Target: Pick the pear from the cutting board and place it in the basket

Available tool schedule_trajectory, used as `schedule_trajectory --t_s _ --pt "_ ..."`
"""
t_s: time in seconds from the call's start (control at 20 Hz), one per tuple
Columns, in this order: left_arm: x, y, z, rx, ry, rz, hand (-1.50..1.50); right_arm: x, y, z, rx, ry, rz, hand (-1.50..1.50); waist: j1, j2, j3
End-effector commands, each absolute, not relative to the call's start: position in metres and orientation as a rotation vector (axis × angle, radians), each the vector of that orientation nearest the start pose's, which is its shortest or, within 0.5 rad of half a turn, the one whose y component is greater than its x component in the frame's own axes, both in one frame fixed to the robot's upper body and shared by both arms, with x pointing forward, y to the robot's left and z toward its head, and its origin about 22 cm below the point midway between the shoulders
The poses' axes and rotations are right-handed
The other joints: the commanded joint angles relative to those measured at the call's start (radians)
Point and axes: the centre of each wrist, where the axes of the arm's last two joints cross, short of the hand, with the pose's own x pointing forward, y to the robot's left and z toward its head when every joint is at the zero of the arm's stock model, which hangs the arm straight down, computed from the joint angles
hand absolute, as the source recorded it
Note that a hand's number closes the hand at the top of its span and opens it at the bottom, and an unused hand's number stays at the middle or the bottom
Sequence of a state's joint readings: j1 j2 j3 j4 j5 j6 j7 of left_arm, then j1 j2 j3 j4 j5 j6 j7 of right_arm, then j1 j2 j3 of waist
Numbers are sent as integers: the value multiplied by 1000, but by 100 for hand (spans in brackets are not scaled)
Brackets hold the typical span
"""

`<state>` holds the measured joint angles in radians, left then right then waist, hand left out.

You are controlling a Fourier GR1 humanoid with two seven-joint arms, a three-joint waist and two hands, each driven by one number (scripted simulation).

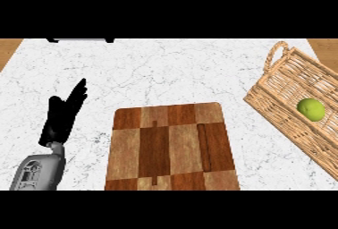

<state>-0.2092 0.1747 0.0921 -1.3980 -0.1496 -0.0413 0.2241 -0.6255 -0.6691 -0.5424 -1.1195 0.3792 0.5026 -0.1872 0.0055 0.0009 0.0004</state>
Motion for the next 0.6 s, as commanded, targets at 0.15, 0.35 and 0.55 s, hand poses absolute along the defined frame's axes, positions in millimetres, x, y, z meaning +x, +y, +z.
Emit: schedule_trajectory --t_s 0.15,0.35,0.55 --pt "305 256 45 247 -1357 -217 0 305 -527 246 -664 -1680 279 -150 6 3 1" --pt "303 263 35 247 -1373 -219 0 267 -578 248 -673 -1616 245 -150 12 9 2" --pt "300 273 35 238 -1381 -214 0 234 -609 233 -652 -1641 195 -150 18 15 5"
